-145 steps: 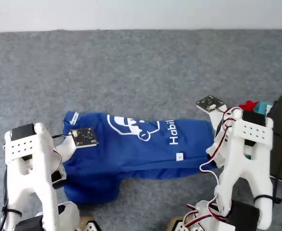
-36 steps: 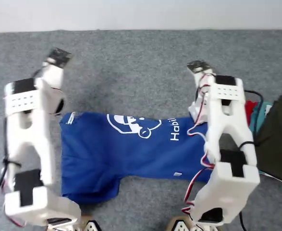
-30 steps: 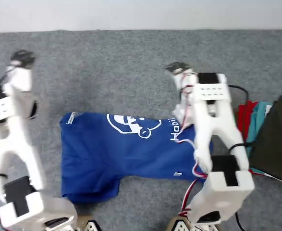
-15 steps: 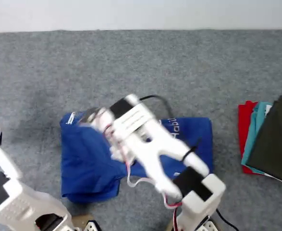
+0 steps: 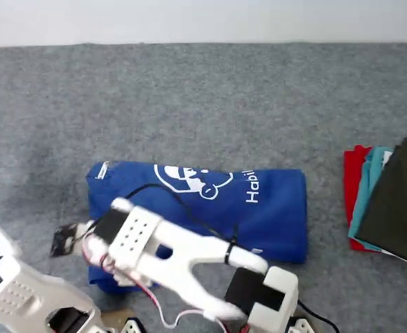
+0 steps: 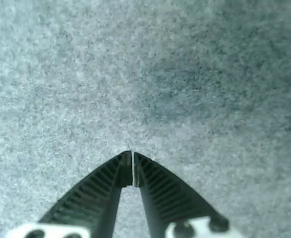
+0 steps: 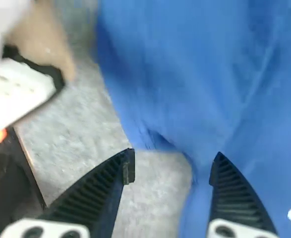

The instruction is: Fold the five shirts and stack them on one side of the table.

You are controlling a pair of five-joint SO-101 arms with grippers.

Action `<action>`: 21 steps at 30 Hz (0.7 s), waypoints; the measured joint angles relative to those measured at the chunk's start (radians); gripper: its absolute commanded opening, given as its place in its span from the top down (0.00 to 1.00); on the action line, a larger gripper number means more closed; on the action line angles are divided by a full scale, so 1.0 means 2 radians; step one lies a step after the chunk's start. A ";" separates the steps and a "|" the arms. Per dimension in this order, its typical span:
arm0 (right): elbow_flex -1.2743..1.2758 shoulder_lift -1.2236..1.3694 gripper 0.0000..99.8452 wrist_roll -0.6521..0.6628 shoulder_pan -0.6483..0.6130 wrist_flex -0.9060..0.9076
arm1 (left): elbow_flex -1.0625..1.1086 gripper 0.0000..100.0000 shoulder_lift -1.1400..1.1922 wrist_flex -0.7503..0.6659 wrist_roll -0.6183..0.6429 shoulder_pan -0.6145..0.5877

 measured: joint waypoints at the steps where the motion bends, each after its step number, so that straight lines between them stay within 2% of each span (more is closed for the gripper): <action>1: 0.000 0.002 0.75 0.000 -0.009 -0.005 | 0.000 0.99 0.000 0.000 0.000 0.000; 6: 0.000 0.024 0.75 0.000 -0.041 -0.029 | 0.000 0.99 0.000 0.000 0.000 0.000; 21: -0.002 0.116 0.75 0.028 -0.042 -0.068 | 0.000 0.99 0.000 0.000 -0.028 -0.037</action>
